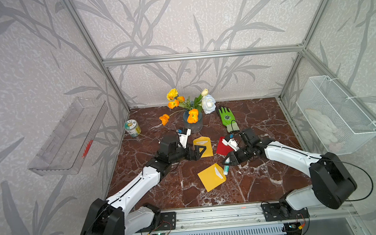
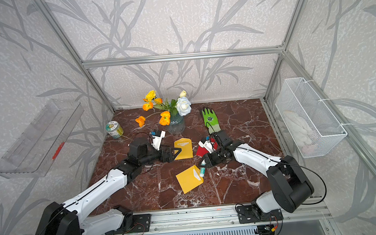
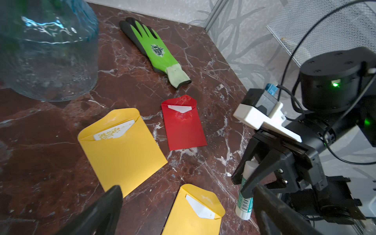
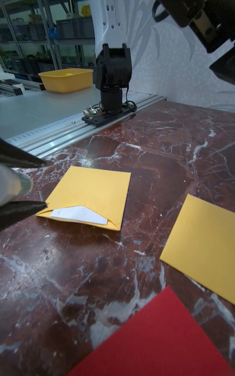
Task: Seal the envelope with a glue stick
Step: Adjust the glue stick at the center of the board.
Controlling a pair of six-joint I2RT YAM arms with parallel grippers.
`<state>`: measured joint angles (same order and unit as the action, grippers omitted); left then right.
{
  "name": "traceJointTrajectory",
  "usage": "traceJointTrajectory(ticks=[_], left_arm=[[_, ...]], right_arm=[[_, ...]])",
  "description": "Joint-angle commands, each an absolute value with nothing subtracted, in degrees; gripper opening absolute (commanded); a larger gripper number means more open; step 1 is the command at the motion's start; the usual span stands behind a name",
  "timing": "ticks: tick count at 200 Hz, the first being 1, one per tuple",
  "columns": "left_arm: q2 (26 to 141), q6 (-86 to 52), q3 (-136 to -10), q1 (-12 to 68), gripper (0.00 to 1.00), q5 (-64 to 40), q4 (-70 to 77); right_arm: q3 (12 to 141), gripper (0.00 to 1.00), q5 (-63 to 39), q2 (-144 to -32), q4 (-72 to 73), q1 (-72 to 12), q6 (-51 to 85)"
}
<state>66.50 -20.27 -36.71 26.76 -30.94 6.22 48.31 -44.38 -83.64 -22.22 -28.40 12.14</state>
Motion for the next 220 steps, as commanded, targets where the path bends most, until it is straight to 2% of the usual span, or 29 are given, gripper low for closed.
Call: traceJointTrajectory(ticks=[1,22,44,76,97,143,188,204,220], left_arm=[[67.0,-17.6,-38.5,27.1,0.99,-34.7,3.4],[66.7,-17.6,-38.1,27.1,0.99,-32.7,3.4],[66.9,-18.2,-37.4,27.2,0.99,-30.9,4.4],[68.3,-18.3,-37.6,27.3,0.99,-32.3,4.5],[68.2,-17.7,-37.9,27.3,0.99,-32.0,3.7],[68.1,-17.5,-37.7,27.4,0.99,-31.1,3.2],[68.3,-17.7,-37.5,27.4,1.0,-30.6,3.2],[68.4,-17.7,-37.5,27.4,1.0,-30.4,3.0],[68.4,-17.7,-37.5,27.4,1.0,-30.5,2.9]], right_arm=[[53.1,0.18,-45.0,-84.9,-30.6,-28.3,7.3],[56.1,0.17,-29.6,-85.8,-37.7,-29.8,3.7],[54.6,0.16,-15.1,-84.9,-36.0,-34.0,1.7],[54.3,0.16,-15.1,-86.7,-33.6,-38.4,-3.3],[56.4,0.16,-7.7,-88.5,-35.7,-41.6,-6.3],[59.5,0.16,-0.1,-93.0,-39.9,-42.2,-7.4],[60.6,0.18,1.2,-99.9,-43.0,-42.4,-5.6],[60.6,0.21,2.0,-101.7,-43.3,-42.4,-4.8],[60.6,0.45,2.6,-102.1,-43.4,-42.4,-4.4]])
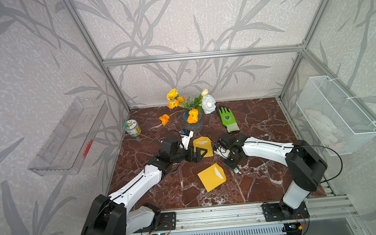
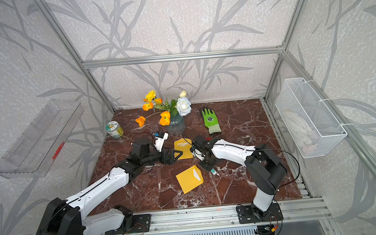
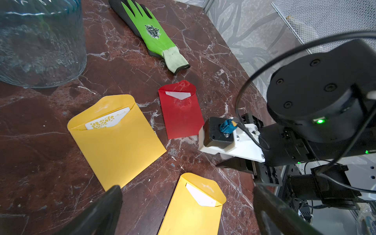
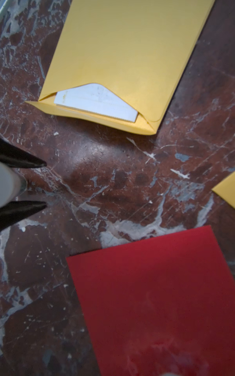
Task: Seal the envelope with a glue stick
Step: Adjust the glue stick at the center of the board.
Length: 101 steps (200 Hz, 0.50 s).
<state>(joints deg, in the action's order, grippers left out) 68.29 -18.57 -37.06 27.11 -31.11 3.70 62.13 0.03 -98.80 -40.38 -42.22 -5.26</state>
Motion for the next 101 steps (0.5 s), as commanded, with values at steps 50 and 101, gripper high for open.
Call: traceJointTrajectory(ticks=[50,101], left_arm=[[68.6,-17.8,-37.4,27.4,1.0,-30.0,3.0],[68.1,-17.6,-36.7,27.4,1.0,-29.5,3.1]], right_arm=[[60.0,0.56,1.5,-100.7,-42.8,-42.4,-4.9],[59.3,0.72,0.2,-95.9,-42.1,-42.2,-2.1]])
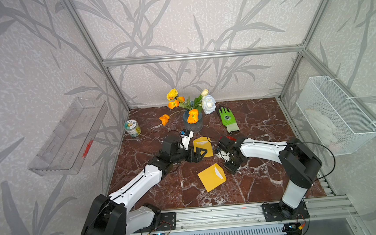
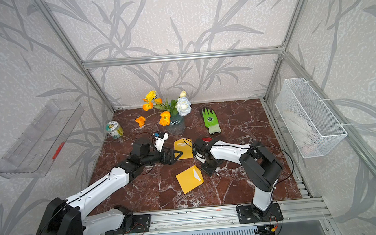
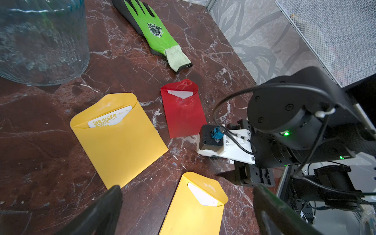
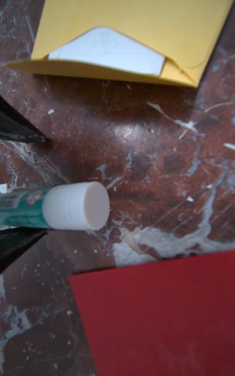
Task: Seal the envelope with a glue stick
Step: Adjust the glue stick at the center of the board, then pick up the glue stick from the center of the board.
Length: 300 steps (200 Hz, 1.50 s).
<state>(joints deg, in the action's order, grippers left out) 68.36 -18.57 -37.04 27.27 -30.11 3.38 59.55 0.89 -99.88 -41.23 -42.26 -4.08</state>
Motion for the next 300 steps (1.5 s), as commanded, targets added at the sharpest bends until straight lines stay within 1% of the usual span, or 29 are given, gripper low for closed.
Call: traceJointTrajectory(ticks=[1,16,47,76,99,126,141,188,209,225,263,282,300], left_arm=[[68.2,-17.6,-36.7,27.4,1.0,-29.5,3.1],[68.2,-17.5,-36.7,27.4,1.0,-29.4,3.1],[68.4,-17.2,-36.6,27.4,1.0,-28.4,3.2],[68.1,-17.6,-36.5,27.4,1.0,-26.5,2.5],[67.3,-18.0,-35.9,27.4,1.0,-24.5,2.6],[65.9,-18.8,-34.9,27.4,1.0,-22.2,3.2],[65.2,-19.7,-34.2,27.4,1.0,-20.9,4.0],[61.5,-21.9,-32.1,27.5,1.0,-17.4,3.4],[59.8,-23.3,-31.0,27.7,1.0,-15.8,3.3],[58.5,-23.6,-30.3,27.8,1.0,-15.1,3.3],[56.1,-24.4,-29.2,28.2,1.0,-14.5,3.9],[55.7,-24.4,-29.2,28.4,1.0,-14.1,3.7],[55.4,-24.2,-29.1,28.4,1.0,-13.3,3.2]], right_arm=[[59.3,0.72,0.2,-95.9,-42.1,-42.1,-2.1],[59.8,0.73,0.0,-95.0,-42.8,-41.4,-0.8],[59.9,0.83,-2.4,-90.3,-42.0,-37.6,6.6],[60.4,0.84,-1.8,-86.4,-43.6,-34.7,20.0],[58.2,0.83,-2.0,-81.0,-42.6,-34.6,35.7],[54.2,0.82,-5.8,-75.7,-39.1,-34.7,57.1],[54.0,0.82,-6.7,-75.4,-39.4,-35.2,63.7],[53.7,0.8,-3.0,-76.7,-42.3,-38.8,87.4],[49.9,0.81,-4.0,-77.3,-38.3,-39.7,99.5],[46.0,0.8,-2.1,-76.5,-33.5,-41.4,108.2],[45.3,0.8,3.6,-76.9,-33.2,-42.4,115.9],[42.5,0.79,3.9,-77.8,-27.9,-42.5,120.2],[42.9,0.78,3.9,-79.1,-28.3,-42.5,121.3]])
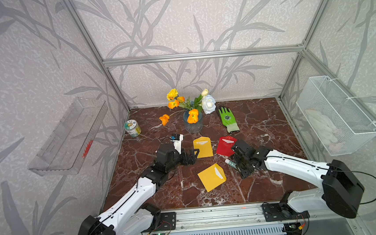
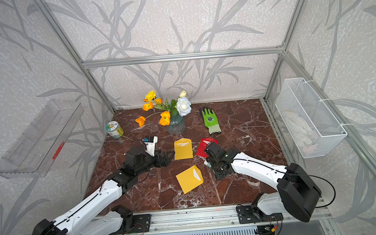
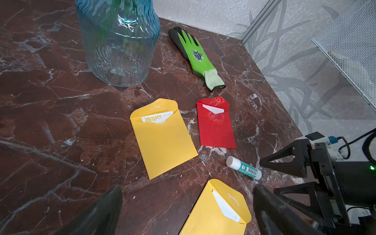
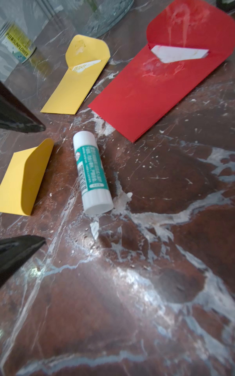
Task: Seal the envelope with a glue stick
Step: Pick up the glue stick from the center of the board.
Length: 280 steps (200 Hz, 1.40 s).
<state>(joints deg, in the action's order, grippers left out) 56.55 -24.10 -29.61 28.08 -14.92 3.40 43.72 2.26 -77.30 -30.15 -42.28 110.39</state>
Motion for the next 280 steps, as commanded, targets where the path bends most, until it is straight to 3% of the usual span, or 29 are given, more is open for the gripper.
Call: traceJointTrajectory(ticks=[1,49,83,163,216,280], left_arm=[[55.3,-24.2,-29.1,28.5,1.0,-13.2,3.2],[55.3,-24.2,-28.8,28.7,1.0,-12.4,3.0],[55.2,-24.0,-28.7,28.9,1.0,-11.3,2.4],[55.3,-22.6,-29.0,29.0,1.0,-7.2,0.8],[65.6,-18.3,-34.7,29.8,0.99,-26.7,1.3],[73.8,-13.1,-42.4,31.4,0.99,-39.1,-2.0]], right_arm=[[43.0,0.78,3.9,-79.2,-28.3,-42.5,121.3],[39.1,0.76,4.0,-82.3,-18.3,-42.5,127.4],[39.7,0.72,3.3,-84.8,-19.9,-41.8,126.9],[37.2,0.46,-6.1,-85.7,-25.3,-32.0,112.1],[44.8,0.23,-10.6,-92.8,-33.1,-27.4,91.3],[48.6,0.08,-10.8,-96.0,-26.5,-27.3,77.3]])
